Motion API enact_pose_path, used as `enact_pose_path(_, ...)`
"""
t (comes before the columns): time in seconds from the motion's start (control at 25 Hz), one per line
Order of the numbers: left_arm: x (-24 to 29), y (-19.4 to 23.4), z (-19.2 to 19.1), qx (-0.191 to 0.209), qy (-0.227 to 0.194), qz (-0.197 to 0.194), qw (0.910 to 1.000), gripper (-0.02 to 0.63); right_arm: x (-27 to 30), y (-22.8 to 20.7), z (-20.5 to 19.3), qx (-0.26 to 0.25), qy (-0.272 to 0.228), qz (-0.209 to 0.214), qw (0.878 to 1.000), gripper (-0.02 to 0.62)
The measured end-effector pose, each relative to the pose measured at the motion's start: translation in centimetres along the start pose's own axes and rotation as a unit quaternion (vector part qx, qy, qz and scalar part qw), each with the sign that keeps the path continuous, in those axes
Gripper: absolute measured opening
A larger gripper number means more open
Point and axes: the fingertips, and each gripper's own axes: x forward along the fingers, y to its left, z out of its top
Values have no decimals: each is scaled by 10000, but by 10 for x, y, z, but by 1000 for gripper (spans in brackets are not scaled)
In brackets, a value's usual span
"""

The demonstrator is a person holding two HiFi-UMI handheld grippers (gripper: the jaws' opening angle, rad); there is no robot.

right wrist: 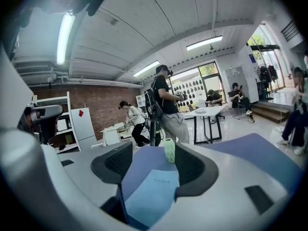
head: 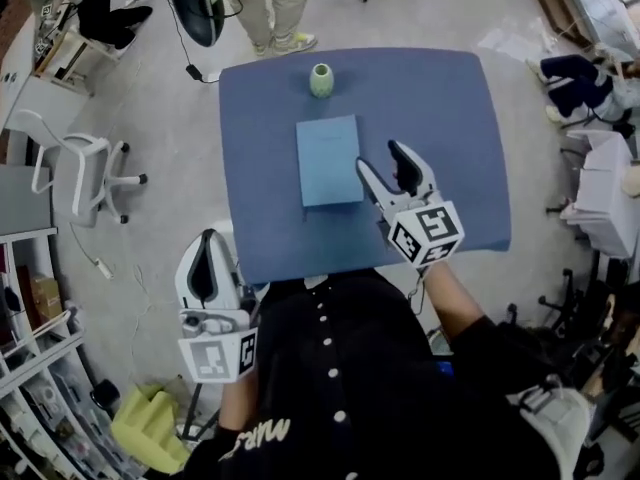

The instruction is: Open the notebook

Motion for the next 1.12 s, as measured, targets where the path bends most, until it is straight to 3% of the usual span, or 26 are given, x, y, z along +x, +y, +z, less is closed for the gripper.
enact_pose_path(0.28,49,-8,-33,-108,340,-637,9973,3,31,-31,-84,654,1029,-424,9916,261)
enact_pose_path(0.64,85,-40,-93,-268,1006,-1265,9865,3,43,-56,-202,1673,2088,-841,9599,254)
enact_pose_path(0.88,92,-54,-120,-317,1268,-1459,9806,3,39,-62,-235,2123,2336,-958,9440,202)
enact_pose_path(1.12,92,-60,-129,-338,1390,-1464,9788,3,30,-72,-245,2256,2399,-1147,9372,113)
